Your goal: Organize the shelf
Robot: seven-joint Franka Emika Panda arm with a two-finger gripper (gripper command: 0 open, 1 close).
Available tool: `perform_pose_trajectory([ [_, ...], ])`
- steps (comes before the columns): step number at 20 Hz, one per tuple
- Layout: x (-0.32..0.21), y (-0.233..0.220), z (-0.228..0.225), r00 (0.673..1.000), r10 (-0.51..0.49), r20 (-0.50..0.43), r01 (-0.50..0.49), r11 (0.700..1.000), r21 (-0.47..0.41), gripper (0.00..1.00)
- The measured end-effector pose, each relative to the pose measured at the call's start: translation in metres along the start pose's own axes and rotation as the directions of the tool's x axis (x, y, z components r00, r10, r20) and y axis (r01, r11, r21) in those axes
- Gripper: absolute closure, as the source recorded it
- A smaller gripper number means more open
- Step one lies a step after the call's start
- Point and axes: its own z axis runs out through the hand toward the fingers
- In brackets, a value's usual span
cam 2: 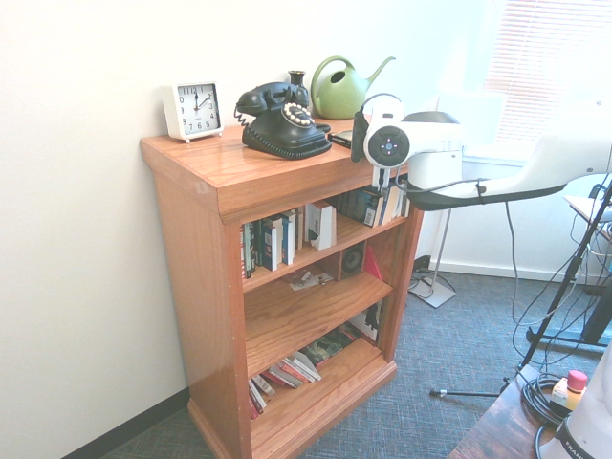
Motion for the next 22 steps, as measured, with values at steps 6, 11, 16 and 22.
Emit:
perform_pose_trajectory([
  [6, -0.002, -0.004, 0.0, 1.0, -0.001, 0.016, 0.001, 1.0, -0.001, 1.0],
  [11, -0.002, 0.0, -0.001, 0.999, 0.025, 0.026, -0.025, 1.0, 0.001, 1.0],
  [16, -0.001, 0.022, -0.002, 0.992, 0.102, 0.073, -0.104, 0.994, 0.029, 1.0],
  [22, -0.006, 0.089, -0.026, 0.956, 0.262, 0.132, -0.273, 0.959, 0.075, 1.0],
])
